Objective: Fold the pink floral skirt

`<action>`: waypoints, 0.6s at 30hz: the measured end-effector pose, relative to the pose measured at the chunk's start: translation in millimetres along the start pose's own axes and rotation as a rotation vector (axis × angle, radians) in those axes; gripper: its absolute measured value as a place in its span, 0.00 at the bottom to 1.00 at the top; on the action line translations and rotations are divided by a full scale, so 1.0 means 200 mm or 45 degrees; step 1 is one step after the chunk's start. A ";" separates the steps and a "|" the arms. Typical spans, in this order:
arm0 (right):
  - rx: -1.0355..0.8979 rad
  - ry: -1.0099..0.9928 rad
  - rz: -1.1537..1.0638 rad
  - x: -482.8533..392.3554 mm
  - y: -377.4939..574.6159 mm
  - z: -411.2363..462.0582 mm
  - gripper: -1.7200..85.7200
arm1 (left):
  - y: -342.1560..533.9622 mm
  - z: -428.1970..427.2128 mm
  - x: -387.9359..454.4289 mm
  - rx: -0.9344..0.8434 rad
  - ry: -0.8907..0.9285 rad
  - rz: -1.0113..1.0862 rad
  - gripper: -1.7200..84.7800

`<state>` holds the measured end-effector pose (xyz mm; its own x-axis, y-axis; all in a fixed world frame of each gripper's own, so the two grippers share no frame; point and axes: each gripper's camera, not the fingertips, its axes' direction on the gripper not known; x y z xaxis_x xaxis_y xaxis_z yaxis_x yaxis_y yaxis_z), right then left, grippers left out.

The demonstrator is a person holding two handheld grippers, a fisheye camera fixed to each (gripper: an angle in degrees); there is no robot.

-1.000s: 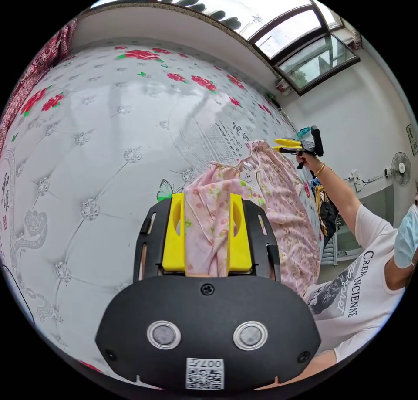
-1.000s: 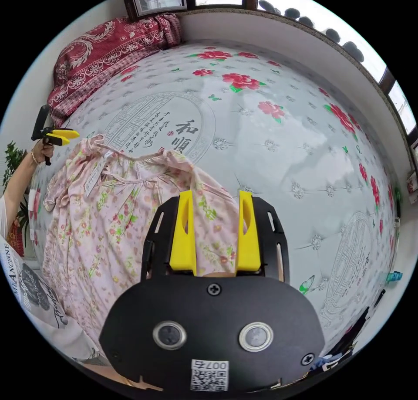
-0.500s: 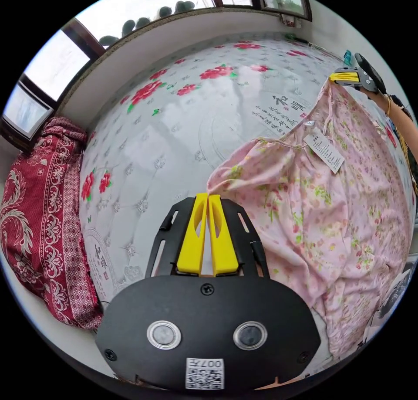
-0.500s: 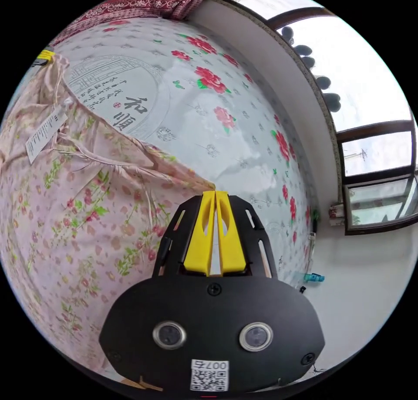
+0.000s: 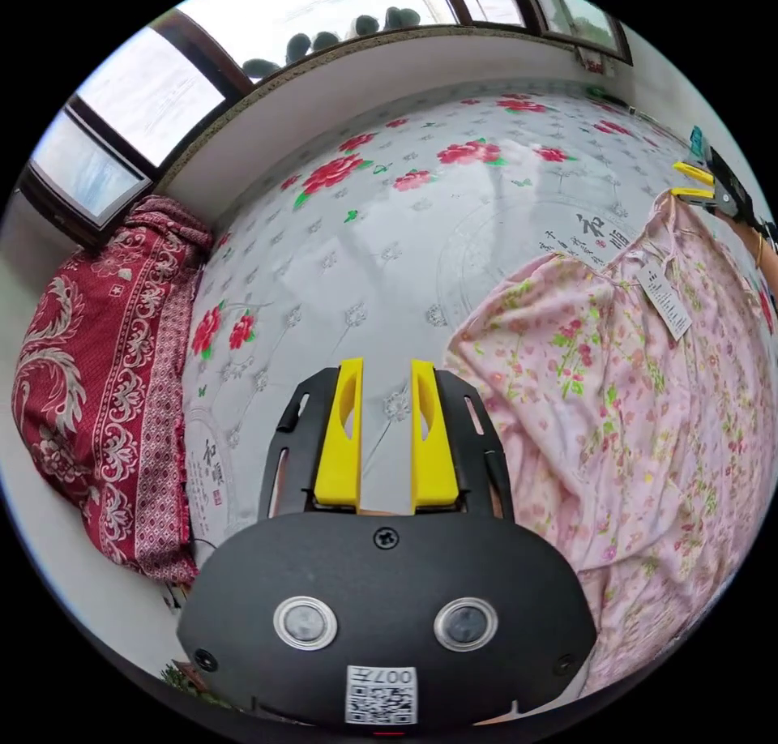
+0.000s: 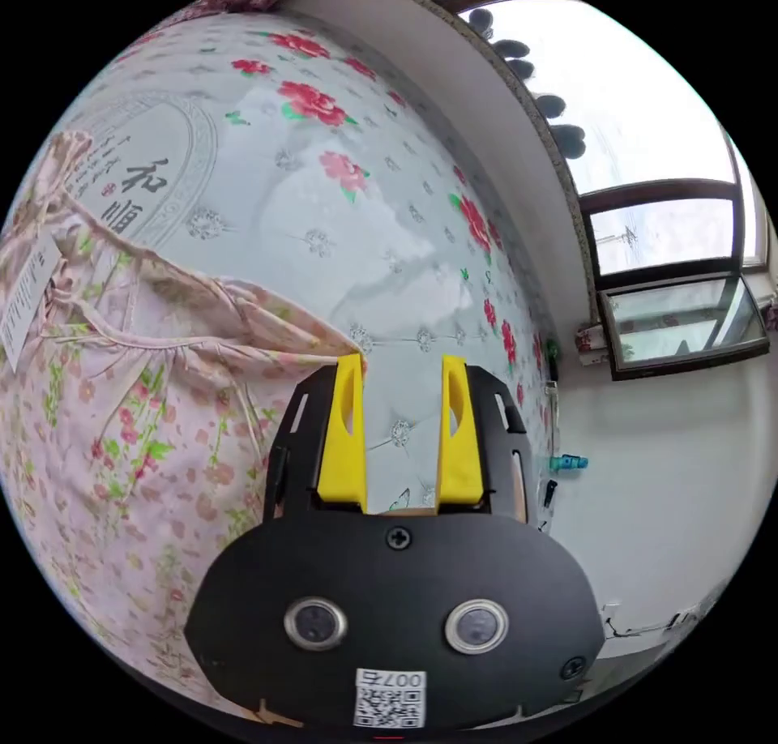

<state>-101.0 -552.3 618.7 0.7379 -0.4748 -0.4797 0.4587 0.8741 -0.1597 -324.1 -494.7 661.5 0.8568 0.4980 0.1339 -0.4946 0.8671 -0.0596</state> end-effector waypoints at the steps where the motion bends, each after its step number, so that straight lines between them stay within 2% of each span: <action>1: 0.108 -0.062 0.016 -0.01 0.03 -0.13 0.13 | 0.12 -0.05 0.00 -0.058 -0.065 -0.015 0.12; 2: 0.173 -0.109 0.008 -0.03 0.04 -0.20 0.13 | 0.18 -0.07 0.00 -0.094 -0.087 -0.025 0.12; 7: 0.655 -0.735 -0.278 -0.53 0.19 -0.93 0.13 | 0.83 -0.31 0.12 -0.188 -0.056 -0.171 0.13; 10: 0.824 -0.905 -0.550 -0.89 0.21 -1.28 0.12 | 1.08 -0.35 0.19 -0.235 0.048 -0.252 0.13; 14: 0.906 -0.882 -0.803 -1.19 0.05 -1.54 0.11 | 1.18 -0.34 0.23 -0.215 0.164 -0.259 0.13; 18: 0.716 -0.987 -0.917 -1.35 -0.35 -1.53 0.11 | 1.11 -0.34 0.23 -0.112 0.276 -0.177 0.13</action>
<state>-484.3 -454.6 494.6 0.2362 -0.9408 0.2432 0.8985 0.3068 0.3140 -385.1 -277.7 587.8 0.9314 0.3578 -0.0674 -0.3639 0.9205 -0.1425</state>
